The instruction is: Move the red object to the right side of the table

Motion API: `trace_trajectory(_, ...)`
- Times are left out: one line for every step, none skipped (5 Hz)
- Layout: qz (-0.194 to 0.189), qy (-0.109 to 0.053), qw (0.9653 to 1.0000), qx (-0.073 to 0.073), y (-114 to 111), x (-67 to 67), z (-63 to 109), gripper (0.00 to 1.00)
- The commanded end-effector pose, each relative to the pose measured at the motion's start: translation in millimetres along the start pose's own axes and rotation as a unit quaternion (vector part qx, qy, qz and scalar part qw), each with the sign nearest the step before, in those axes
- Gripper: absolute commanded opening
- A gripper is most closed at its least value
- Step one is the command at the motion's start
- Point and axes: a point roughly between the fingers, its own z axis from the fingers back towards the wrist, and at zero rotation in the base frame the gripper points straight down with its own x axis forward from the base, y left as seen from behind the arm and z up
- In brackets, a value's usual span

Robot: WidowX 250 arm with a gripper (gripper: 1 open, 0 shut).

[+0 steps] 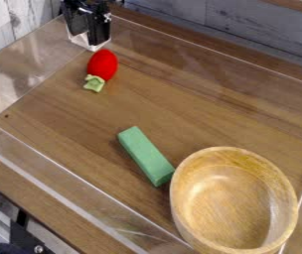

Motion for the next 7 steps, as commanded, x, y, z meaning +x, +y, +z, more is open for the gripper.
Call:
trace_trajectory(0.024,-0.028,0.9991,0.021,16.5,8.8,15.1,1.00)
trace_trajectory(0.051,-0.028,0.9981,0.018,11.0,4.8,-1.9,1.00)
trace_trajectory(0.078,-0.029,0.9965,0.013,6.9,0.1,-18.3,1.00)
trace_trajectory(0.092,-0.030,0.9953,0.010,1.9,3.1,-14.3,1.00)
trace_trajectory(0.105,-0.031,0.9939,0.008,-2.5,6.6,-7.3,1.00)
trace_trajectory(0.122,-0.032,0.9920,0.007,4.3,4.5,-5.4,1.00)
trace_trajectory(0.135,-0.033,0.9902,0.005,7.7,3.6,-4.0,1.00)
